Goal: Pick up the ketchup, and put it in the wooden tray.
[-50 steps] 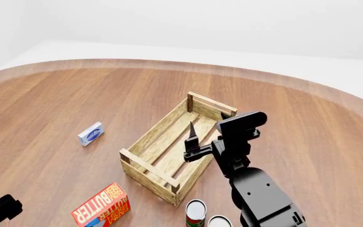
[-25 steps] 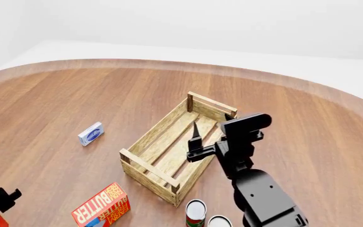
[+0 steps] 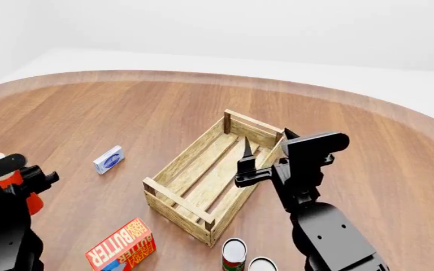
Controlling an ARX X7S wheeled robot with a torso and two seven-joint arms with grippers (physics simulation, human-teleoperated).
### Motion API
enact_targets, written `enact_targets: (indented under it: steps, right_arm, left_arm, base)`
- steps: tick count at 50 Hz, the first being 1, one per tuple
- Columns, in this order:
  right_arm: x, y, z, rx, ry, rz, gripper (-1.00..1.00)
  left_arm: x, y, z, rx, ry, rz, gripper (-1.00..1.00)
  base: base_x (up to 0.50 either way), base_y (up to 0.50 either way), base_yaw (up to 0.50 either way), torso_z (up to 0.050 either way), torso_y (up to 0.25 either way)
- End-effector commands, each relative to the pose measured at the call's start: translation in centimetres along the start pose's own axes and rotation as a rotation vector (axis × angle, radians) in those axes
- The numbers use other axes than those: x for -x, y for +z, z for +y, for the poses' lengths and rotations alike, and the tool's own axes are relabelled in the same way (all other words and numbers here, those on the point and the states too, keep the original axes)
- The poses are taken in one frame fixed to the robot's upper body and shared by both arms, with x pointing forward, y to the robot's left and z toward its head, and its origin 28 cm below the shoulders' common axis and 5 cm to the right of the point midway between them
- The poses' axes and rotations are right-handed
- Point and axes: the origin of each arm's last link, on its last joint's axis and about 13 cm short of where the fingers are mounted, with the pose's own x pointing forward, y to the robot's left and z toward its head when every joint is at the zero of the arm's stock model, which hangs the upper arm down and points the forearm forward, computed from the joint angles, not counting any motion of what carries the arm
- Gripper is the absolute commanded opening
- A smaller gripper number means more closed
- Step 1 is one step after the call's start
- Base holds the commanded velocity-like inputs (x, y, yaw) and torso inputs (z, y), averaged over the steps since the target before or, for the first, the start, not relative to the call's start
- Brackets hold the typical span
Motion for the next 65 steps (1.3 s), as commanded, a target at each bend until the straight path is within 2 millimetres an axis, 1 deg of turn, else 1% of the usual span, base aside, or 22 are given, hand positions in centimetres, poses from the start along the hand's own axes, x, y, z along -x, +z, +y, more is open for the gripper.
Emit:
enact_targets:
  steps: [1, 5, 7, 20, 26, 31, 36, 42, 48, 53, 65]
  right_arm:
    - [0.9, 1.4, -0.8, 0.011, -0.038, -0.026, 1.00]
    - [1.4, 1.8, -1.2, 0.014, -0.064, -0.034, 1.00]
    - [1.6, 1.9, -1.3, 0.013, -0.077, -0.035, 1.00]
    - [3.7, 1.7, -2.8, 0.003, -0.190, -0.024, 1.00]
    - [4.6, 1.6, -3.4, -0.021, -0.244, -0.035, 1.00]
    - [5.4, 1.4, -3.6, -0.031, -0.266, -0.037, 1.00]
    - [6.2, 1.5, -3.8, -0.038, -0.282, -0.040, 1.00]
    - [7.0, 1.5, -4.0, -0.049, -0.294, -0.046, 1.00]
    - [7.7, 1.6, -4.4, -0.058, -0.302, -0.052, 1.00]
    - [8.2, 1.8, -4.6, -0.060, -0.310, -0.053, 1.00]
    - [9.0, 2.0, -4.8, -0.056, -0.343, -0.051, 1.00]
  left_arm:
    - [-0.8, 3.4, -6.1, -0.010, -0.193, -0.059, -1.00]
    - [-0.9, 4.1, -8.9, -0.015, -0.283, -0.054, -1.00]
    - [-0.9, 4.4, -9.8, -0.017, -0.313, -0.055, -1.00]
    - [-0.8, 6.2, -18.0, 0.004, -0.537, -0.049, -1.00]
    - [0.0, 6.1, -21.1, 0.001, -0.631, -0.058, -1.00]
    - [0.7, 6.9, -22.9, 0.028, -0.698, -0.075, -1.00]
    - [1.9, 7.5, -24.3, 0.047, -0.750, -0.078, -1.00]
    - [3.1, 7.5, -25.2, 0.038, -0.781, -0.082, -1.00]
    - [3.9, 7.4, -25.7, 0.027, -0.795, -0.073, -1.00]
    - [4.2, 7.8, -26.1, 0.037, -0.804, -0.058, -1.00]
    - [4.9, 7.9, -26.5, 0.025, -0.813, -0.031, -1.00]
  base:
    - [0.00, 0.00, 0.00, 0.000, 0.000]
    - [0.00, 0.00, 0.00, 0.000, 0.000]
    - [0.00, 0.00, 0.00, 0.000, 0.000]
    - [0.00, 0.00, 0.00, 0.000, 0.001]
    - [0.00, 0.00, 0.00, 0.000, 0.000]
    - [0.00, 0.00, 0.00, 0.000, 0.000]
    - [0.00, 0.00, 0.00, 0.000, 0.002]
    - [0.00, 0.00, 0.00, 0.000, 0.000]
    - [0.00, 0.00, 0.00, 0.000, 0.000]
    - [0.00, 0.00, 0.00, 0.000, 0.000]
    - [0.00, 0.00, 0.00, 0.000, 0.001]
